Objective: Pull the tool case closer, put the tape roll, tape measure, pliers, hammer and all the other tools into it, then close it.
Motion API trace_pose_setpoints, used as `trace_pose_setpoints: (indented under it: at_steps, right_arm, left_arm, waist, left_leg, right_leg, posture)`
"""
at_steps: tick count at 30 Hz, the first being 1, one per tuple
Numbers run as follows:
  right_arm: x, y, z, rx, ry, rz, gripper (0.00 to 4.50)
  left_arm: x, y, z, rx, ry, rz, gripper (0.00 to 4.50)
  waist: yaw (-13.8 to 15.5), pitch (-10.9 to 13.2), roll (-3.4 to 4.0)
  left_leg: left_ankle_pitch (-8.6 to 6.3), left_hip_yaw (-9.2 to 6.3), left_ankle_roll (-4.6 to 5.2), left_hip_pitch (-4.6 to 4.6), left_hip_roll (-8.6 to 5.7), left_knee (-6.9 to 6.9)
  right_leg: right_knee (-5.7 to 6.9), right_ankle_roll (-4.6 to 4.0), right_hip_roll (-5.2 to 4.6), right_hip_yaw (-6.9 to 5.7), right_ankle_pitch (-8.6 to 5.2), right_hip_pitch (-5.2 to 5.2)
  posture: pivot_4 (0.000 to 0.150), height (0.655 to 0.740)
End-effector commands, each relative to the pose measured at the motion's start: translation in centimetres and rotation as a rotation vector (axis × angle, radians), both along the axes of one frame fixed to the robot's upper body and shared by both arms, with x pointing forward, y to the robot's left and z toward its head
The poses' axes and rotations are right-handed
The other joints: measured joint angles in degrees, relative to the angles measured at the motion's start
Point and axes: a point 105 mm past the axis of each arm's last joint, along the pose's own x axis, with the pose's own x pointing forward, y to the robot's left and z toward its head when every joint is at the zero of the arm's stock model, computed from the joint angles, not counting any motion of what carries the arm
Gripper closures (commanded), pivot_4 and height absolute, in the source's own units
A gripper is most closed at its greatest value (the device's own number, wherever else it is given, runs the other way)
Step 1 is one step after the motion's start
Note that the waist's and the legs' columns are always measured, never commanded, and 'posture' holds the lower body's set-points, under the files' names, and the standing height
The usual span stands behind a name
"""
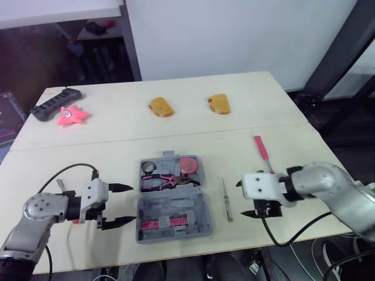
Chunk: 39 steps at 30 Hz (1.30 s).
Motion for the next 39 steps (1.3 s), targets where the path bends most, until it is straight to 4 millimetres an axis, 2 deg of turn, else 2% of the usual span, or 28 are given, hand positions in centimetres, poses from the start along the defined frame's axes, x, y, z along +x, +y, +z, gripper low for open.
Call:
trace_pose_setpoints:
  at_steps: [1, 7, 13, 18, 21, 27, 28, 32, 35, 37, 39]
  right_arm:
    - [1.0, 0.4, -1.5, -0.216, -0.066, 0.361, 0.61]
    - [3.6, 2.3, -3.3, -0.374, -0.110, 0.626, 0.61]
    - [4.9, 2.6, -4.8, -0.493, -0.055, 0.682, 0.61]
    - [4.8, 2.3, -6.6, -0.557, -0.015, 0.711, 0.61]
    - [4.5, 2.1, -7.7, -0.586, 0.001, 0.747, 1.44]
    - [5.0, 3.6, -7.4, -0.536, -0.050, 0.755, 4.32]
    - [5.1, 3.6, -7.3, -0.527, -0.057, 0.746, 4.47]
    - [5.6, 2.9, -6.5, -0.494, -0.084, 0.671, 4.47]
    - [5.4, 1.3, -5.2, -0.437, -0.085, 0.559, 4.47]
    - [4.3, 0.1, -3.3, -0.359, -0.065, 0.447, 4.47]
    - [2.8, 0.0, -1.3, -0.244, -0.031, 0.336, 4.47]
  left_arm:
    - [-0.8, -0.1, 0.9, -0.004, -0.020, -0.046, 0.00]
    - [-1.6, 0.1, 0.5, 0.004, -0.010, -0.038, 0.00]
    - [-1.8, -0.4, 0.4, -0.011, -0.016, -0.021, 0.00]
    - [-1.8, -0.5, 0.3, -0.010, -0.023, -0.006, 0.00]
    - [-1.6, -0.4, 0.5, -0.018, -0.032, 0.010, 0.00]
    - [-1.5, -0.5, 0.3, -0.015, -0.033, 0.019, 0.00]
    - [-1.5, -0.5, 0.3, -0.015, -0.034, 0.021, 0.00]
    - [-1.0, -0.4, 0.3, -0.013, -0.038, 0.024, 0.00]
    - [-0.7, -0.6, 0.3, -0.017, -0.043, 0.023, 0.00]
    - [-0.3, -0.7, 0.4, -0.024, -0.047, 0.023, 0.00]
    - [-0.1, -0.8, 0.4, -0.034, -0.050, 0.025, 0.00]
  waist:
    - [-0.5, 0.0, -0.05]
    - [-0.3, 0.0, -0.05]
    - [0.7, 0.0, -0.05]
    - [0.7, 0.0, -0.11]
    - [0.6, -0.1, -0.19]
    - [0.6, -0.3, -0.50]
    - [0.6, -0.3, -0.53]
    - [0.5, -0.4, -0.59]
    - [0.8, -0.3, -0.55]
    - [1.5, -0.2, -0.35]
    - [2.2, -0.1, -0.13]
  left_leg:
    - [0.00, 0.06, -0.01, 0.04, 0.00, 0.03]
    - [0.01, 0.01, -0.02, -0.01, -0.01, 0.04]
    - [0.02, -0.01, -0.04, -0.02, -0.07, 0.07]
    - [0.02, -0.02, -0.04, 0.01, -0.09, 0.07]
    - [0.02, -0.05, -0.04, 0.12, -0.09, 0.08]
    - [0.02, -0.09, -0.04, 0.20, -0.08, 0.07]
    - [0.02, -0.09, -0.04, 0.19, -0.08, 0.07]
    - [0.02, -0.10, -0.04, 0.20, -0.07, 0.08]
    - [0.03, -0.10, -0.05, 0.18, -0.08, 0.09]
    - [0.03, -0.11, -0.06, 0.10, -0.11, 0.11]
    - [0.03, -0.11, -0.06, 0.00, -0.20, 0.12]
  right_leg:
    - [0.01, 0.02, 0.00, 0.05, 0.02, 0.00]
    - [0.11, -0.01, -0.01, 0.06, 0.04, -0.07]
    - [0.14, -0.02, -0.06, 0.05, 0.05, -0.08]
    - [0.14, -0.02, -0.08, 0.05, 0.05, -0.05]
    - [0.16, -0.05, -0.07, 0.04, 0.06, 0.06]
    - [0.16, -0.06, -0.04, 0.02, 0.06, 0.16]
    - [0.16, -0.06, -0.04, 0.02, 0.06, 0.16]
    - [0.16, -0.09, -0.04, 0.02, 0.08, 0.16]
    - [0.16, -0.10, -0.04, 0.02, 0.09, 0.16]
    - [0.16, -0.10, -0.09, 0.01, 0.09, 0.12]
    - [0.14, -0.08, -0.17, 0.00, 0.10, 0.07]
  posture:
    - [0.150, 0.7400]
    - [0.150, 0.7400]
    - [0.150, 0.7400]
    - [0.150, 0.7400]
    - [0.150, 0.7400]
    - [0.150, 0.7400]
    - [0.150, 0.7400]
    - [0.150, 0.7400]
    - [0.150, 0.7400]
    - [0.150, 0.7400]
    - [0.150, 0.7400]
